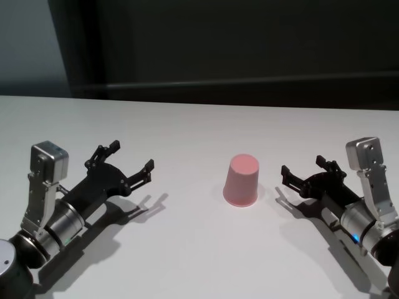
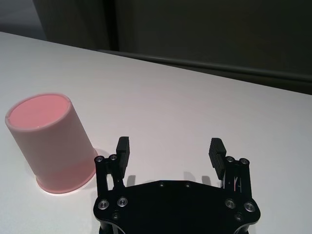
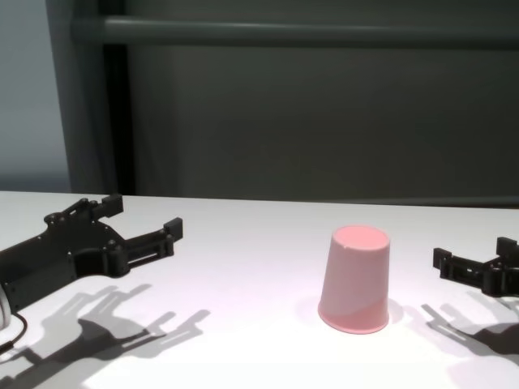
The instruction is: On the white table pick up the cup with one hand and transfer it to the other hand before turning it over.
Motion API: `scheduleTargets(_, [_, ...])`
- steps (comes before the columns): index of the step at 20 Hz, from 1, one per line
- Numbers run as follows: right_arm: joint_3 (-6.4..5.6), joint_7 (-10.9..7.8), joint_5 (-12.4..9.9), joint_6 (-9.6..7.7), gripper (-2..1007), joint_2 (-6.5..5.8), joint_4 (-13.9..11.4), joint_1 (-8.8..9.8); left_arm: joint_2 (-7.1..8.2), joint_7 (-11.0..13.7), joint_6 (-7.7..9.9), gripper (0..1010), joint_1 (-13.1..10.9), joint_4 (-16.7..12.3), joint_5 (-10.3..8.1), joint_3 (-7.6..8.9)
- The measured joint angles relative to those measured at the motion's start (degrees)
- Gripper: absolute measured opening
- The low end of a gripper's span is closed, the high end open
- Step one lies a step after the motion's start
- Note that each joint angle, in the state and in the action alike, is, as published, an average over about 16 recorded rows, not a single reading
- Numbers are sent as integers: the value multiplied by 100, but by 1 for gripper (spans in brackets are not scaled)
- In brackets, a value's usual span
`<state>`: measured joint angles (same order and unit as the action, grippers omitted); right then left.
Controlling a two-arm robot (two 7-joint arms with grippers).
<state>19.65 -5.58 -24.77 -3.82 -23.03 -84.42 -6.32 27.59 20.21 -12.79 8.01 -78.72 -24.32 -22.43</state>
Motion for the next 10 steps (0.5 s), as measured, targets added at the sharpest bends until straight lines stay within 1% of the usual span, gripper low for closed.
scheduleTargets(10, [4, -3, -7, -3, 1002, -3, -4, -7, 0, 0, 0, 1001, 0, 0, 0, 0])
